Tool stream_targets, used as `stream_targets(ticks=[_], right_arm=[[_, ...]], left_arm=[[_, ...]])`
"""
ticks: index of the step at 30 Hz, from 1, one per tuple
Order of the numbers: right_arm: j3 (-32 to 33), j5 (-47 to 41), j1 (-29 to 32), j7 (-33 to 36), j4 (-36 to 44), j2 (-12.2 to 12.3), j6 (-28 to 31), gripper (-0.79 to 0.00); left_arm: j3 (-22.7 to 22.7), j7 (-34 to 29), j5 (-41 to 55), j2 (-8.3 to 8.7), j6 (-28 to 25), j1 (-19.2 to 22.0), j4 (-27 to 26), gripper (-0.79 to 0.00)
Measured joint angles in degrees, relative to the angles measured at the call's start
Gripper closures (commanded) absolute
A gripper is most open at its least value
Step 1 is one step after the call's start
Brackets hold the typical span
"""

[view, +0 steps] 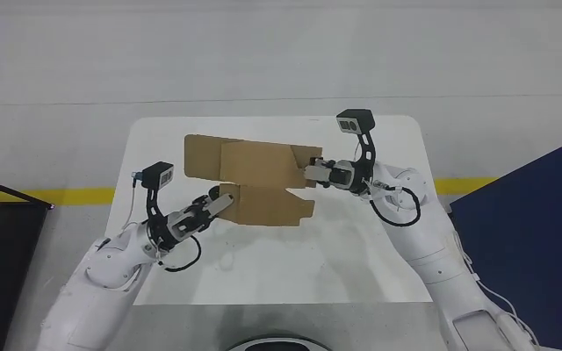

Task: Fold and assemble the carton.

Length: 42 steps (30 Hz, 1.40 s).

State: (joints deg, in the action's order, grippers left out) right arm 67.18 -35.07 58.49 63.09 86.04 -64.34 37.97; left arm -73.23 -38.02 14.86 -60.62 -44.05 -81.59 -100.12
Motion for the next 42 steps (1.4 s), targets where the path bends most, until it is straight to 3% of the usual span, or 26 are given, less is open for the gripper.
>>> stream_targets(ticks=[3, 7, 13, 20, 28, 32, 42], right_arm=[[0.0, 0.0, 0.0, 0.0, 0.0, 0.0, 0.0, -0.329], [0.0, 0.0, 0.0, 0.0, 0.0, 0.0, 0.0, -0.369], [0.03, 0.24, 0.36, -0.61, 0.25, 0.01, -0.62, -0.357], [0.46, 2.02, 1.34, -1.88, 0.37, 0.22, -4.74, -0.36], [4.21, -3.64, 2.93, -4.06, -0.61, 0.42, -1.7, -0.332], [6.68, -4.36, 4.14, -7.21, 0.66, 0.53, -0.01, -0.317], [2.42, -0.02, 1.64, -10.78, 2.34, -0.48, -3.58, -0.305]], left_arm=[[-0.09, 0.75, -1.02, -0.04, 0.04, -0.03, -0.2, 0.0], [-0.81, 2.43, -0.88, -0.1, -0.71, -0.07, -0.62, 0.0], [-5.67, 7.43, -9.59, -0.01, -4.07, -0.17, -2.62, 0.0], [-11.38, 13.7, -31.78, -0.13, -4.24, -1.5, -8.9, 0.0], [-15.97, 23.45, -62.77, -0.5, 2.47, -4.35, -16.11, 0.0], [-15.87, 27.62, -74.9, -0.61, 6.14, -6.21, -17.49, 0.0], [-12.18, 31.29, -79.15, -0.79, 6.48, -7.42, -16.33, 0.0]])
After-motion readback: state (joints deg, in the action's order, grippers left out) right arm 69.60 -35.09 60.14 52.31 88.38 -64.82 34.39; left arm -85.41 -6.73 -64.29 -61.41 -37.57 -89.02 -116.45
